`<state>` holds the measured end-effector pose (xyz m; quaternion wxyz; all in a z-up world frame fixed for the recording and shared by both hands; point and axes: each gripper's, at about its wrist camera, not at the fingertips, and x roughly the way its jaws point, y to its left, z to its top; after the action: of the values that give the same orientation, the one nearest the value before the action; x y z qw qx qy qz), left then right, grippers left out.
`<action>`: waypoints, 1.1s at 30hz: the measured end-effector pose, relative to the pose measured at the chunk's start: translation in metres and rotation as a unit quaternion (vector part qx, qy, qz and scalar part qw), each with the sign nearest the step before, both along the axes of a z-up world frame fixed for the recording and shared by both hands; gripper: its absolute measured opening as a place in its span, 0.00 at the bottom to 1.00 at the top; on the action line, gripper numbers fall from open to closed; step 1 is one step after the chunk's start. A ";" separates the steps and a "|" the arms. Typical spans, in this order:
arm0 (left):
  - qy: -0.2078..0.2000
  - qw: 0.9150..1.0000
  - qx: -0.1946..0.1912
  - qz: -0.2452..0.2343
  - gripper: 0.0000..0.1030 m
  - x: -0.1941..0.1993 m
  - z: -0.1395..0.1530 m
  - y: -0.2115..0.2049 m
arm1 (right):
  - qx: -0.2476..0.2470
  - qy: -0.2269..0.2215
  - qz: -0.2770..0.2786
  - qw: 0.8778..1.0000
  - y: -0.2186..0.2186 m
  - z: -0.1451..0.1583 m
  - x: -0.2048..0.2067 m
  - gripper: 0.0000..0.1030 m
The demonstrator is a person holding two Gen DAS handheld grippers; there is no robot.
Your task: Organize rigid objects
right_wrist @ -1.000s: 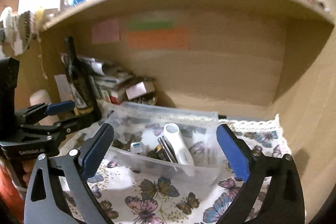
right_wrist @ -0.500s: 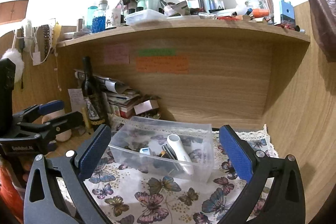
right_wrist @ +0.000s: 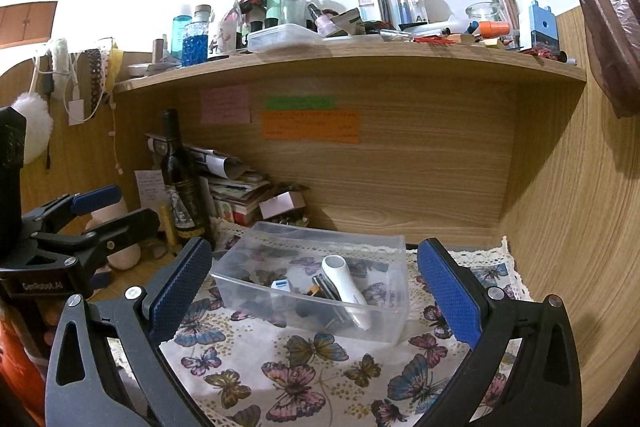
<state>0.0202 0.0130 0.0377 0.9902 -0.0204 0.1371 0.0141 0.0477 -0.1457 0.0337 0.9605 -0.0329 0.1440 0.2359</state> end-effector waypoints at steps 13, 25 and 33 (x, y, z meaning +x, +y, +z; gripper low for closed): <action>-0.001 1.000 0.001 -0.001 1.00 -0.001 0.000 -0.001 | -0.001 -0.004 0.003 1.000 0.001 0.001 -0.002 1.00; 0.001 1.000 0.002 -0.005 1.00 0.001 0.000 -0.003 | 0.000 -0.003 0.004 1.000 0.000 0.002 -0.002 1.00; 0.001 1.000 0.000 -0.004 1.00 0.001 0.000 -0.004 | 0.000 -0.004 0.005 1.000 0.000 0.002 -0.001 1.00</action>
<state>0.0207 0.0093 0.0375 0.9901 -0.0198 0.1384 0.0098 0.0465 -0.1461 0.0352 0.9597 -0.0350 0.1403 0.2409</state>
